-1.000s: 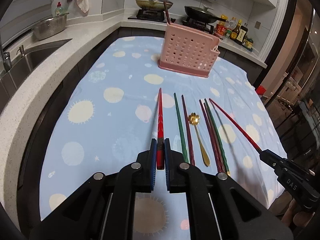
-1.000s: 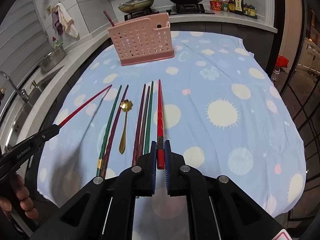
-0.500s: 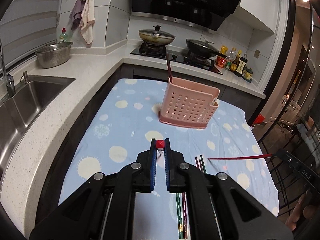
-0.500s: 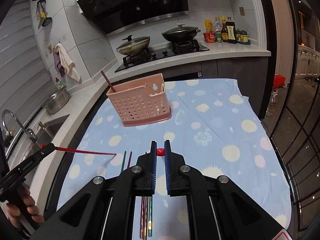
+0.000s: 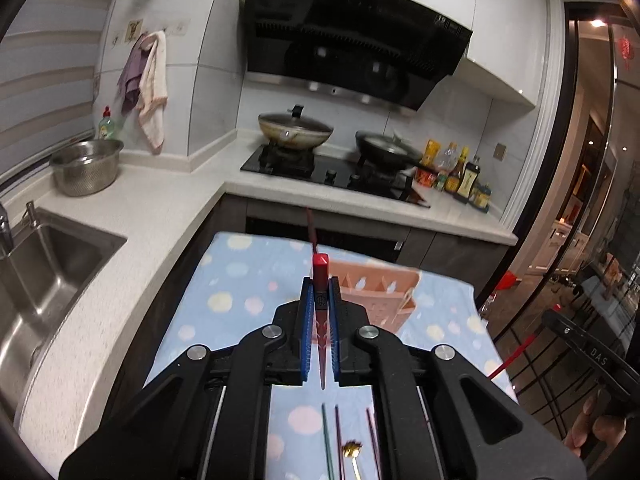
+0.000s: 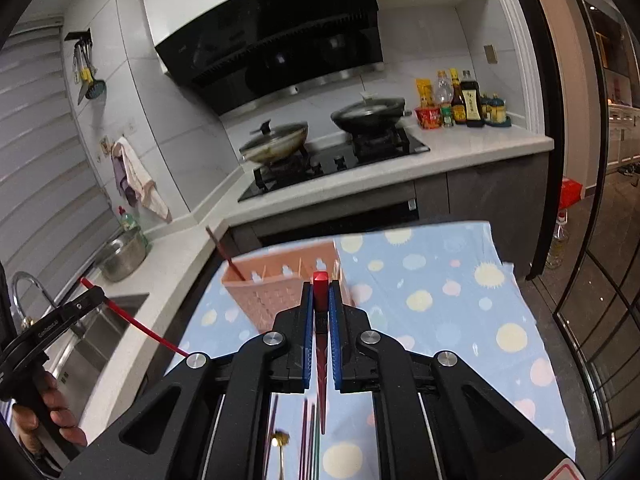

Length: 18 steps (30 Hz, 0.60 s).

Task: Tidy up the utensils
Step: 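Carry the red chopsticks into the pink holder and open both tools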

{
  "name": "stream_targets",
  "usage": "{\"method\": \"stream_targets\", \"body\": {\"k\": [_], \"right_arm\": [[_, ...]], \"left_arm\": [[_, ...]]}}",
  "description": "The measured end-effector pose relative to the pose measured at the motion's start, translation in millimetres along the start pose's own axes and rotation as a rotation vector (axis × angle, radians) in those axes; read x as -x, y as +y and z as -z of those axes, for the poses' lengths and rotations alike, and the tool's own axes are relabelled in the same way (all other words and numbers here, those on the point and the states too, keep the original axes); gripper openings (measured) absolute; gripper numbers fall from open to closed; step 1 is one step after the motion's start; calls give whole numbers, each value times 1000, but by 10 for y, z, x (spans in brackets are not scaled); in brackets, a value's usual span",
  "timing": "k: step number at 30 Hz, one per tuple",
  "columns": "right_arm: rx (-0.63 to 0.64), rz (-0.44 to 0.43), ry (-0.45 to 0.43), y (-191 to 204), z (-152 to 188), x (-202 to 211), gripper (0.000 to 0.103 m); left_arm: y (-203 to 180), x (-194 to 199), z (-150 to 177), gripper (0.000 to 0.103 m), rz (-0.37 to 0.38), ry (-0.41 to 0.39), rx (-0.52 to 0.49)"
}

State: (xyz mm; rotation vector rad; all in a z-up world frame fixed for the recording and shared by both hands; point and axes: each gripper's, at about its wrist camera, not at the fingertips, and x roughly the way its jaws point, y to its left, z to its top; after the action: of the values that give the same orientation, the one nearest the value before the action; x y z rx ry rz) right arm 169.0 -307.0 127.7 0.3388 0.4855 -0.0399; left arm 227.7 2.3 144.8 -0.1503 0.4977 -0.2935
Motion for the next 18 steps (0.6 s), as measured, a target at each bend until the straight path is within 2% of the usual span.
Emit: {"method": "stream_targets", "body": {"k": [9, 18], "right_arm": [[6, -64, -106, 242, -743, -237, 7], [48, -45, -156, 475, -1186, -624, 7]], "left_arm": [[-278, -132, -706, 7, 43, -123, -43], [-373, -559, -1050, 7, 16, -138, -72]]}}
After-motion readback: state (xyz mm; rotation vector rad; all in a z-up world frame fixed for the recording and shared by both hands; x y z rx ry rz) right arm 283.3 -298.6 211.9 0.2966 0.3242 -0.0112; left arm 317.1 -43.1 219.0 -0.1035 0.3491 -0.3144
